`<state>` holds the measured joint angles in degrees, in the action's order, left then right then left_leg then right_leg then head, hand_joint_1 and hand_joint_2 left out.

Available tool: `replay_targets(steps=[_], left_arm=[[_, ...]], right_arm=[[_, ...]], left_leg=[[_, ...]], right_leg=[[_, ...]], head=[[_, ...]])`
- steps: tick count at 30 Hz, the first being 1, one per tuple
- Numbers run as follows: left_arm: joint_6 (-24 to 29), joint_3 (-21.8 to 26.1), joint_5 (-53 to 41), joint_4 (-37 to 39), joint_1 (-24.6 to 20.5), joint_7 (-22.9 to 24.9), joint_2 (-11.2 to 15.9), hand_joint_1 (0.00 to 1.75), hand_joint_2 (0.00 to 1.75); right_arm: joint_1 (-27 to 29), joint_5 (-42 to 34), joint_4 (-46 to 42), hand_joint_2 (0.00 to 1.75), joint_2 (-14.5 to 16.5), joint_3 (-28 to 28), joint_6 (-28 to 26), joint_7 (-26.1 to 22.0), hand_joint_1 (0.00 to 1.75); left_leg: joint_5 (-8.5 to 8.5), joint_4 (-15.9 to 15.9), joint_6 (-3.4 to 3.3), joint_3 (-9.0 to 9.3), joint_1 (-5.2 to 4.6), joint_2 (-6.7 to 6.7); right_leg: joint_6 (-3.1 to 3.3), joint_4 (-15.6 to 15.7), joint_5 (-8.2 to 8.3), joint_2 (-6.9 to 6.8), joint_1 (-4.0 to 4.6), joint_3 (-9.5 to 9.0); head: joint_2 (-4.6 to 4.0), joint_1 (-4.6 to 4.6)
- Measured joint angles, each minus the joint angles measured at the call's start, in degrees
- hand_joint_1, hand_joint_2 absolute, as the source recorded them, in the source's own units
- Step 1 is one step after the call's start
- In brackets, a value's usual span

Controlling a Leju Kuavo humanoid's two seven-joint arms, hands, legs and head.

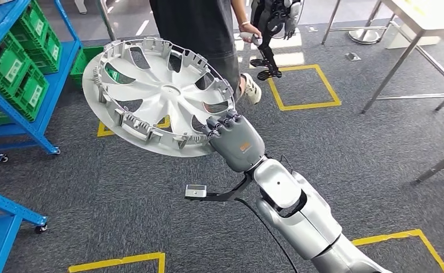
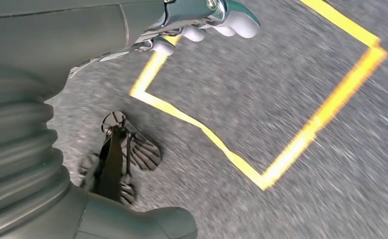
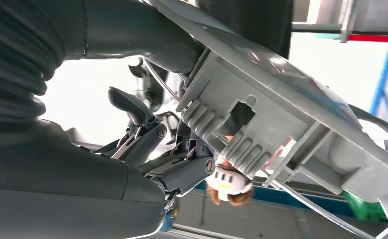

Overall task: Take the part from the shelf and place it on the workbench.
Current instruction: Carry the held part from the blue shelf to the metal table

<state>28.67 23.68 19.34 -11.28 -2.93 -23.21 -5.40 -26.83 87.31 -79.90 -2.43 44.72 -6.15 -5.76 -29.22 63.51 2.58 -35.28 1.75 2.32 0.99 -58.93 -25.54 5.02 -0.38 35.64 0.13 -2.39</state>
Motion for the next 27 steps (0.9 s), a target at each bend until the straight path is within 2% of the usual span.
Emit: replay_targets(steps=[1,2,4,5,7,8,9,10,11,12,13,15,16,17,19,20,22,24,25,26,27], left_arm=[[-0.7,0.0,0.0,0.0,0.0,-0.4,0.1,0.00,1.75],[-1.4,0.0,0.0,0.0,-0.1,-0.9,0.2,0.00,1.75],[-2.7,0.1,0.1,-0.2,-0.2,-1.7,0.3,0.00,1.75],[-3.3,0.2,0.1,-0.3,-0.2,-2.1,0.4,0.00,1.75],[-4.2,0.3,0.2,-0.5,-0.3,-2.6,0.5,0.00,1.75],[-4.5,0.3,0.2,-0.5,-0.3,-2.7,0.6,0.00,1.75],[-4.7,0.4,0.2,-0.5,-0.2,-2.7,0.7,0.00,1.75],[-4.7,0.4,0.3,-0.5,-0.2,-2.6,0.7,0.00,1.75],[-4.7,0.4,0.3,-0.5,-0.2,-2.4,0.7,0.00,1.75],[-4.6,0.5,0.3,-0.5,-0.2,-2.2,0.7,0.00,1.75],[-4.5,0.5,0.3,-0.5,-0.3,-1.8,0.7,0.00,1.75],[-3.9,0.5,0.3,-0.4,-0.3,-1.1,0.7,0.00,1.75],[-3.6,0.5,0.1,-0.4,-0.3,-0.7,0.7,0.00,1.75],[-3.2,0.5,-0.1,-0.4,-0.3,-0.2,0.7,0.00,1.75],[-2.5,0.5,-0.7,-0.4,-0.3,0.7,0.7,0.00,1.75],[-2.2,0.5,-0.9,-0.4,-0.3,1.1,0.7,0.00,1.75],[-1.9,0.5,-1.0,-0.4,-0.3,1.5,0.7,0.00,1.75],[-1.9,0.5,-1.1,-0.4,-0.2,1.5,0.8,0.00,1.75],[-1.9,0.5,-1.1,-0.3,0.0,1.4,0.9,0.00,1.75],[-2.0,0.5,-1.1,-0.3,0.1,1.2,1.0,0.00,1.75],[-2.1,0.5,-1.2,-0.3,0.2,1.0,1.1,0.00,1.75]], right_arm=[[0.0,-0.3,-0.1,1.75,0.1,0.0,0.0,-0.2,1.75],[0.0,-0.6,-0.2,1.75,0.2,-0.1,0.0,-0.4,1.75],[0.1,-1.0,-0.3,1.75,0.3,-0.1,0.0,-0.9,1.75],[0.1,-1.2,-0.4,1.75,0.3,-0.1,0.0,-1.0,1.75],[0.1,-1.4,-0.4,1.75,0.4,-0.2,0.1,-1.2,1.75],[0.1,-1.4,-0.4,1.75,0.6,-0.2,0.1,-1.3,1.75],[0.1,-1.5,-0.4,1.75,0.7,-0.2,0.0,-1.4,1.75],[0.1,-1.5,-0.4,1.75,0.8,-0.2,0.0,-1.5,1.75],[0.1,-1.5,-0.4,1.75,0.8,-0.2,0.0,-1.5,1.75],[0.1,-1.5,-0.4,1.75,0.8,-0.2,0.0,-1.6,1.75],[0.2,-1.5,-0.4,1.75,0.8,-0.2,-0.1,-1.6,1.75],[0.2,-1.5,-0.4,1.75,0.8,-0.2,-0.3,-1.5,1.75],[0.2,-1.6,-0.4,1.75,0.8,-0.2,-0.4,-1.3,1.75],[0.2,-1.6,-0.5,1.75,0.8,-0.3,-0.5,-1.0,1.75],[0.5,-1.9,-0.7,1.75,0.8,-0.4,-0.6,-0.5,1.75],[0.8,-2.0,-0.9,1.75,0.8,-0.6,-0.7,-0.3,1.75],[1.1,-2.1,-1.2,1.75,0.7,-0.8,-0.7,0.0,1.75],[1.5,-2.2,-1.3,1.75,0.7,-0.9,-0.7,0.2,1.75],[1.7,-2.3,-1.3,1.75,0.7,-1.0,-0.8,0.3,1.75],[2.0,-2.4,-1.3,1.75,0.7,-1.0,-0.9,0.3,1.75],[2.2,-2.5,-1.3,1.75,0.7,-1.1,-1.0,0.3,1.75]], left_leg=[[0.58,-2.2,-0.06,1.05,0.16,0.91],[0.48,-3.1,-0.30,1.46,0.16,1.47],[0.49,-3.1,-1.19,1.48,-0.07,0.65],[0.58,-3.2,-1.63,1.57,-0.10,0.10],[0.70,-3.5,-2.41,1.75,-0.10,-1.09],[0.66,-3.5,-2.68,1.79,-0.25,-1.72],[0.58,-3.5,-2.86,1.79,-0.42,-2.39],[0.50,-3.5,-2.98,1.80,-0.59,-3.09],[0.42,-3.5,-3.06,1.84,-0.71,-3.78],[0.34,-3.5,-3.10,1.93,-0.79,-4.43],[0.23,-3.5,-3.10,2.07,-0.84,-5.04],[-0.05,-3.5,-2.89,2.41,-0.97,-6.03],[-0.18,-3.5,-2.66,2.53,-1.01,-6.46],[-0.29,-3.6,-2.39,2.64,-1.04,-6.91],[-0.44,-3.9,-1.73,3.03,-1.04,-7.97],[-0.64,-3.9,-1.42,3.25,-0.96,-7.89],[-2.26,-1.7,-1.00,2.62,-0.87,-5.81],[-5.56,4.9,-0.83,-0.62,-0.77,-3.20],[-6.89,8.6,-0.72,-2.58,-0.76,-2.72],[-7.30,11.0,-0.62,-4.00,-0.73,-2.56],[-6.56,11.3,-0.52,-4.51,-0.67,-2.50]], right_leg=[[-0.43,-0.4,-0.13,0.61,-0.07,0.31],[-0.85,-0.7,-0.14,1.21,-0.11,0.65],[-1.52,-0.6,0.13,2.25,-0.24,1.05],[-1.78,-0.8,0.01,1.84,-0.22,1.21],[-2.19,-4.1,-1.82,-0.96,-0.07,2.83],[-2.34,-7.4,-3.45,-2.79,0.00,4.47],[-2.45,-11.4,-5.15,-3.90,-0.02,6.47],[-2.48,-14.8,-6.31,-4.41,-0.06,8.22],[-2.42,-16.6,-6.53,-4.61,-0.07,9.16],[-2.27,-16.1,-5.71,-4.73,-0.03,8.92],[-2.00,-13.3,-4.05,-5.05,0.08,7.44],[-1.21,-5.2,-0.91,-7.28,0.75,3.04],[-0.84,-2.3,-0.17,-8.29,1.16,1.56],[-0.55,-0.8,-0.04,-8.92,1.53,0.89],[-0.13,-0.2,-0.05,-8.01,1.81,0.86],[0.11,0.2,0.11,-7.40,1.68,0.61],[0.73,1.0,0.47,-6.24,1.19,-0.05],[1.16,1.2,0.53,-4.98,0.93,-0.32],[1.23,1.1,0.50,-4.22,0.91,-0.32],[1.24,1.1,0.46,-3.41,0.87,-0.34],[1.17,1.0,0.41,-2.60,0.78,-0.36]], head=[[0.00,0.03],[0.00,0.08],[0.00,0.10],[0.00,0.05],[0.00,-0.28],[0.00,-0.45],[0.00,-0.55],[0.00,-0.55],[0.00,-0.56],[0.00,-0.56],[0.00,-0.56],[0.00,-0.55],[0.00,-0.56],[0.00,-0.55],[0.00,-0.58],[0.00,-0.57],[0.00,-0.48],[0.00,-0.31],[0.00,-0.24],[0.00,-0.22],[0.00,-0.22]])
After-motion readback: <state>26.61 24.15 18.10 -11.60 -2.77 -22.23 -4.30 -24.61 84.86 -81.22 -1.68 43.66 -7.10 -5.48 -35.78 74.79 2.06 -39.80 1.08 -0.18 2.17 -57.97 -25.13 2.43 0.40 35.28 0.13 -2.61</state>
